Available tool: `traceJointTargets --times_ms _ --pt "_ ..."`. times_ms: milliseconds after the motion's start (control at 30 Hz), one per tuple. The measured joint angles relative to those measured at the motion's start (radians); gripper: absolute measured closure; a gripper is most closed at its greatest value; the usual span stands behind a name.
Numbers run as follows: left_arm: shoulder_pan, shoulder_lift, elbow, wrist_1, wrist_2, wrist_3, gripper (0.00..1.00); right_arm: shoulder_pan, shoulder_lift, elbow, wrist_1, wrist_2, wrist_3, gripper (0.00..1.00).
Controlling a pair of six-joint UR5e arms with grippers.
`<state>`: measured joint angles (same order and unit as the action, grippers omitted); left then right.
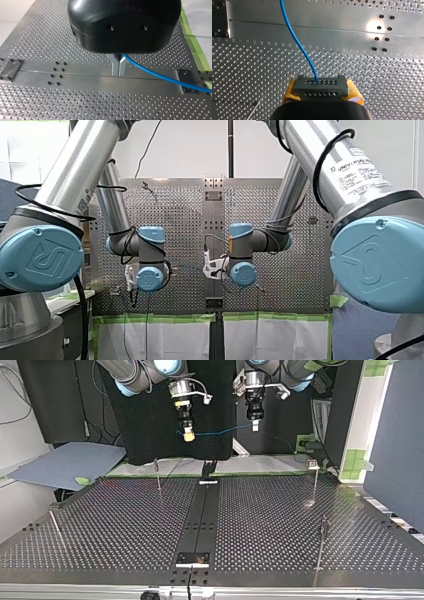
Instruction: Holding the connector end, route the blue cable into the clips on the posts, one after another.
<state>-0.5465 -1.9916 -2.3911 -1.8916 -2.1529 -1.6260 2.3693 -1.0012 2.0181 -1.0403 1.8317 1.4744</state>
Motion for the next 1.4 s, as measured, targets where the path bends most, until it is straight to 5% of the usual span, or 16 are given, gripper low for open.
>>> traceJointTargets --times_ms 467,900,1400 --pt "0.004 -0.003 -0.001 -0.004 -0.001 0.000 1.00 0.001 0.001 -0.001 0.000 0.001 -0.001 1.00" --pt "0.014 -0.086 -0.003 -0.014 0.000 0.000 1.00 0.009 0.109 -0.020 0.083 0.005 -0.011 1.00" --pt "0.014 -0.090 -0.003 -0.014 0.000 0.000 1.00 0.009 0.123 -0.020 0.086 0.005 -0.011 1.00"
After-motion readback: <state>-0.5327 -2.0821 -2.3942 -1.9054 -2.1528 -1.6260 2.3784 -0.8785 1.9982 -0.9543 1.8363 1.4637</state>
